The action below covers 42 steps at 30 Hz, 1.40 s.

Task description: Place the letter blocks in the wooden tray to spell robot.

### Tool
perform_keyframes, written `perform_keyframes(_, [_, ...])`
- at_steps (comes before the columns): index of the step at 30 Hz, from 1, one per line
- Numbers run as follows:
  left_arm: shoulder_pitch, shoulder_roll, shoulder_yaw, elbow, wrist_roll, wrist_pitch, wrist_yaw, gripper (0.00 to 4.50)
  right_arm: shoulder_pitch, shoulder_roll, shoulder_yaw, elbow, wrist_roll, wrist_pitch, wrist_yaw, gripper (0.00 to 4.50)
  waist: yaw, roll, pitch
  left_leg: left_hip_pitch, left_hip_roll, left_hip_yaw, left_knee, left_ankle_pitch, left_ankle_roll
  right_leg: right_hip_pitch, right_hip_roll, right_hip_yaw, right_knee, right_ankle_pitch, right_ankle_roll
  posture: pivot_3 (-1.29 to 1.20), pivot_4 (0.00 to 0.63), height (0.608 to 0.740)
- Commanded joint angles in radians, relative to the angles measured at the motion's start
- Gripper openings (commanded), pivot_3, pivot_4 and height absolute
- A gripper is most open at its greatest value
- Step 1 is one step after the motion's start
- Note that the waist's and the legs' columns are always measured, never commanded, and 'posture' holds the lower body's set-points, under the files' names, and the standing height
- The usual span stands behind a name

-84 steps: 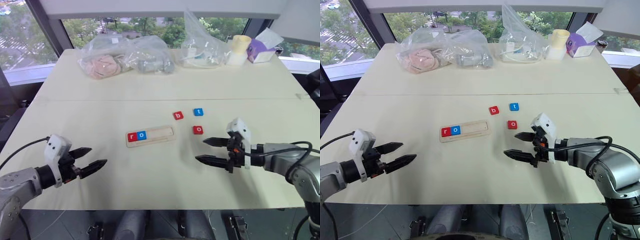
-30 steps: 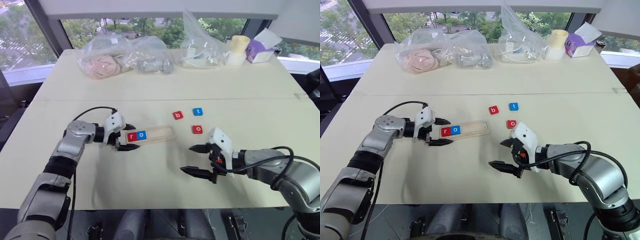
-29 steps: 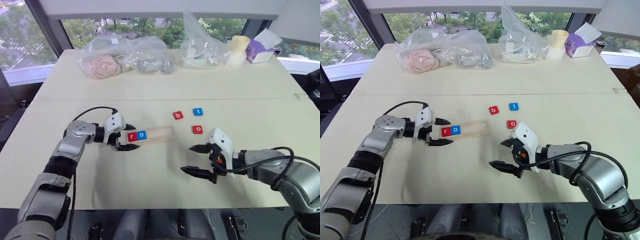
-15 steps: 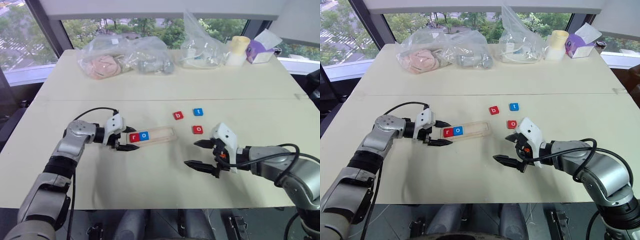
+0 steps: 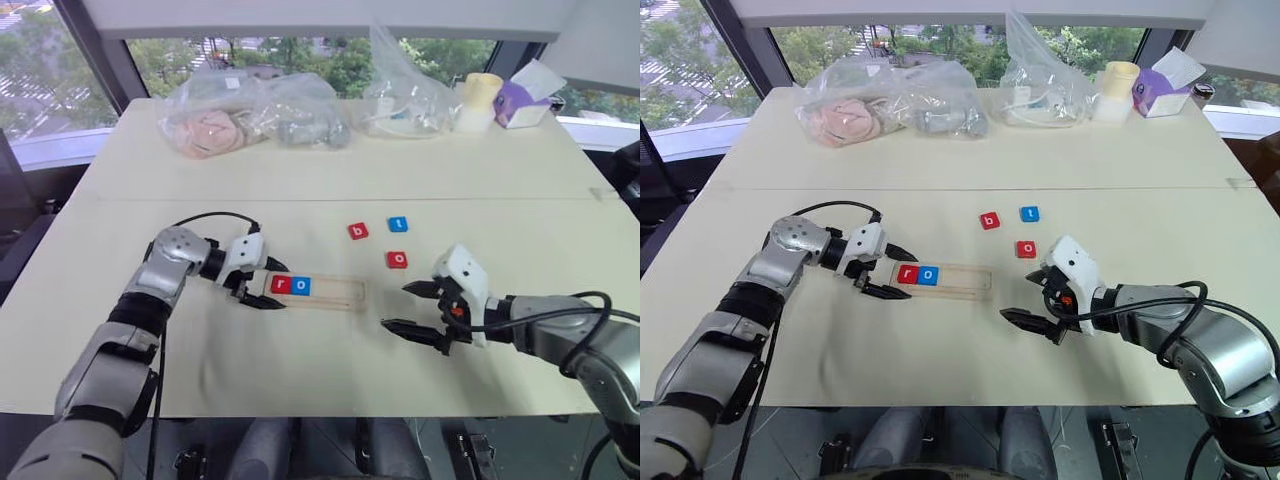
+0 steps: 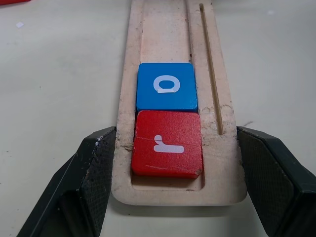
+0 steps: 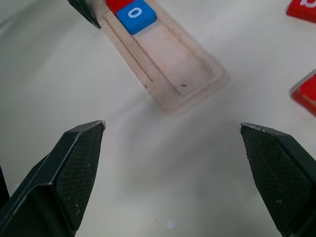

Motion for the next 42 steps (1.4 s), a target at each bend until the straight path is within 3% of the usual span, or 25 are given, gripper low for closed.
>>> perform_keyframes(1, [-0.006,-0.002,-0.020,0.018,0.034,0.008,-0.012,3.15,0.007,0.001,-0.034,-0.040,0.006,-0.011,-0.010,4.50,-0.001,0.000,0.000,0.000,0.000,0.000,0.001,0.000,0.000,0.001,0.000,0.000,0.000,0.000,0.000,0.00,0.150,0.740])
perform_keyframes(2, [-0.004,-0.002,-0.020,0.012,0.027,0.028,-0.023,4.16,0.010,0.002,-0.033,-0.039,0.006,-0.013,-0.011,4.50,-0.001,0.000,0.000,0.000,0.000,0.000,0.001,0.000,0.000,0.001,0.000,0.000,0.000,0.000,0.001,0.00,0.150,0.740])
perform_keyframes(3, [-0.001,-0.003,-0.019,0.005,0.022,0.040,-0.030,4.48,0.012,0.002,-0.032,-0.038,0.005,-0.015,-0.012,4.50,-0.001,0.000,0.000,0.000,0.000,0.000,0.002,0.000,0.000,0.002,0.000,0.000,0.000,0.000,0.001,0.00,0.150,0.740])
perform_keyframes(11, [0.047,0.024,0.029,-0.129,-0.017,0.128,0.002,4.48,-0.048,0.044,-0.024,0.034,-0.055,-0.072,-0.063,4.50,-0.002,0.000,0.000,0.001,0.000,-0.001,0.001,0.000,0.000,0.002,0.000,0.000,0.000,0.001,0.001,0.00,0.150,0.740])
perform_keyframes(19, [0.044,0.190,0.199,-0.331,-0.157,0.466,0.032,4.48,-0.439,0.365,0.109,0.410,-0.255,-0.097,-0.311,4.50,-0.035,0.000,0.001,0.001,0.001,-0.001,-0.001,0.000,0.000,-0.002,0.002,0.000,0.002,0.002,-0.001,0.00,0.150,0.740])
perform_keyframes(25, [0.117,0.203,0.427,-0.541,-0.327,0.749,0.260,4.48,-0.579,0.588,0.120,0.712,-0.363,-0.149,-0.445,4.50,-0.033,0.000,0.001,0.000,0.000,0.000,-0.008,0.002,-0.003,-0.008,0.002,0.002,0.004,0.003,-0.001,0.00,0.150,0.740])
perform_keyframes(35, [0.360,0.175,0.645,-0.989,-0.555,1.027,0.550,4.48,-0.585,0.685,0.198,0.802,-0.508,-0.228,-0.482,4.50,-0.036,0.000,0.001,0.002,0.001,-0.001,-0.014,0.006,-0.009,-0.010,0.004,0.005,0.004,0.004,-0.003,0.00,0.150,0.740])
perform_keyframes(38, [0.390,0.177,0.648,-1.018,-0.573,1.032,0.590,4.50,-0.581,0.715,0.212,0.808,-0.533,-0.243,-0.482,3.73,-0.036,0.000,0.001,0.002,0.003,-0.001,-0.014,0.008,-0.011,-0.010,0.006,0.005,0.004,0.005,-0.005,0.00,0.150,0.740])
perform_keyframes(42, [0.412,0.187,0.633,-1.014,-0.573,1.014,0.610,4.50,-0.580,0.741,0.248,0.822,-0.585,-0.283,-0.490,1.58,-0.036,0.000,0.001,0.003,0.005,0.000,-0.014,0.009,-0.013,-0.010,0.009,0.005,0.004,0.006,-0.007,0.00,0.150,0.740])
